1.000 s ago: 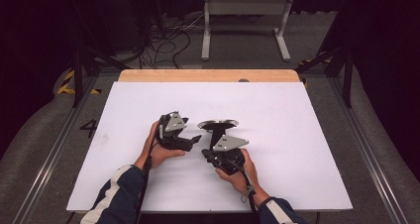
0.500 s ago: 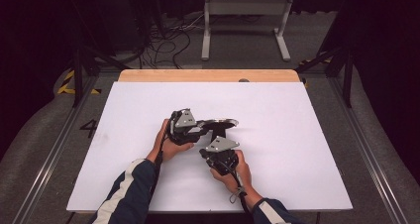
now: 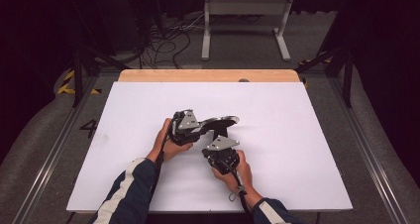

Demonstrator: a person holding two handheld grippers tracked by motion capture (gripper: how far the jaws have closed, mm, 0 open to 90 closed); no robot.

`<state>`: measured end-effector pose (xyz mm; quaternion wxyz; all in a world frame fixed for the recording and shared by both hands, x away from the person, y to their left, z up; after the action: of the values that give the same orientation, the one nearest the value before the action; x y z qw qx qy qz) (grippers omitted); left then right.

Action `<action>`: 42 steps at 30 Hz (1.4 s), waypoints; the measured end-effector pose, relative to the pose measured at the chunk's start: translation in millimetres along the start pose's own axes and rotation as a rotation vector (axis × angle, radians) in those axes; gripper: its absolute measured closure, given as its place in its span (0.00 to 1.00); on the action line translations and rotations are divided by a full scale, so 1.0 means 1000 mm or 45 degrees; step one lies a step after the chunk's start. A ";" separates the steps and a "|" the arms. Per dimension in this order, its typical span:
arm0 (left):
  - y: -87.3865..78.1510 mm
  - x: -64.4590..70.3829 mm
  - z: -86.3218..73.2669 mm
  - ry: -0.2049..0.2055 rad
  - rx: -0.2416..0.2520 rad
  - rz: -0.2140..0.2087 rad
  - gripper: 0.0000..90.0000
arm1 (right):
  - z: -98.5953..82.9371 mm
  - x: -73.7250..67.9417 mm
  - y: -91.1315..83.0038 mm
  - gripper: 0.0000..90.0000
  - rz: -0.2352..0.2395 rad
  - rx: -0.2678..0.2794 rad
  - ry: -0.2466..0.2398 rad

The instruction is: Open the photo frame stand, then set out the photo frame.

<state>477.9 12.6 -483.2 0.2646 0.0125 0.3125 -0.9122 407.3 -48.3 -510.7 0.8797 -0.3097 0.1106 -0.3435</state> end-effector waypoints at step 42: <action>-0.005 0.014 -0.011 0.123 -0.087 0.137 0.88 | -0.009 0.002 -0.010 1.00 -0.059 0.038 0.065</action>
<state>462.1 15.3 -491.9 0.2981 0.0642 0.3549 -0.8838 399.6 -59.5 -511.6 0.8729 -0.2901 0.1208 -0.3731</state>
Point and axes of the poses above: each handheld gripper's, and its own axes: y roughly forward along the jaws, z roughly out of its top, x roughly to its right, the point moved 9 cm from there along y, roughly forward along the jaws, and after that the axes turned 2 degrees about z, right-handed, at the moved point
